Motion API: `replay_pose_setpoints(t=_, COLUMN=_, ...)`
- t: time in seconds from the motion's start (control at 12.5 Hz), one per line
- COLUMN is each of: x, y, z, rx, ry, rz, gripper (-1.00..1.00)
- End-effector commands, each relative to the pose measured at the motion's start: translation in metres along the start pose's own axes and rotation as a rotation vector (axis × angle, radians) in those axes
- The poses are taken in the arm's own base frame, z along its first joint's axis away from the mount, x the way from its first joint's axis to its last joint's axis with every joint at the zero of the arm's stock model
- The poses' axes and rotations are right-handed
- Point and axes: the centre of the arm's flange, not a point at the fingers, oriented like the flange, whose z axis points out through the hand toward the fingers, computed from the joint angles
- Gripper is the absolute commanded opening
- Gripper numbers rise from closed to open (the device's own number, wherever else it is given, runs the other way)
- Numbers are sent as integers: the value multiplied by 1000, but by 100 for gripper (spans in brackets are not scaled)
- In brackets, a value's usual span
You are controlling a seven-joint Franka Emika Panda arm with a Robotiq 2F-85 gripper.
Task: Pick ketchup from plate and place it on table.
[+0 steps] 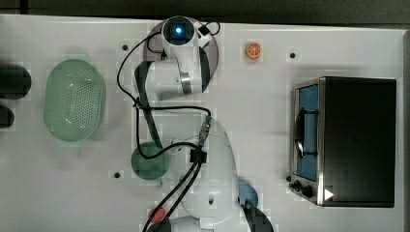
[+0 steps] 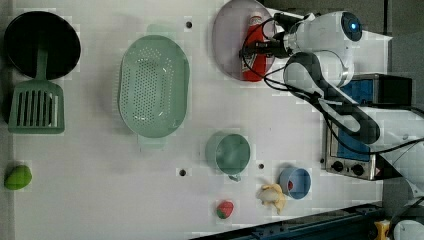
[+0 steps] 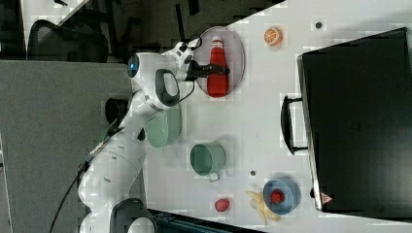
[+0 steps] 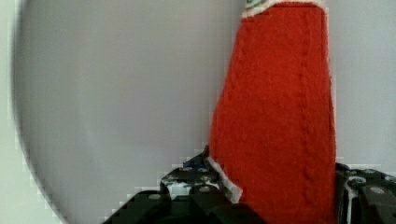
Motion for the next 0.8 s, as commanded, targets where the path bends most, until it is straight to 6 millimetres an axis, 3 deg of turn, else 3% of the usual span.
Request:
replay_pose_setpoints(t=0.08, x=13, y=12, z=-22, rx=-11, ry=53, rz=-24, gripper=18)
replay_pose_setpoints(t=0.24, x=16, y=11, z=-31, rx=-6, ry=67, rz=-20, gripper=18)
replay_pose_setpoints(t=0.32, x=22, y=12, z=-46, rx=-3, ry=91, rz=-15, gripper=18)
replay_pose_setpoints(t=0.48, x=31, y=18, z=-90, rx=13, ry=128, rz=13, gripper=18)
replay_pose_setpoints(t=0.8, x=23, y=35, z=-193, rx=54, ry=102, rz=90, gripper=18)
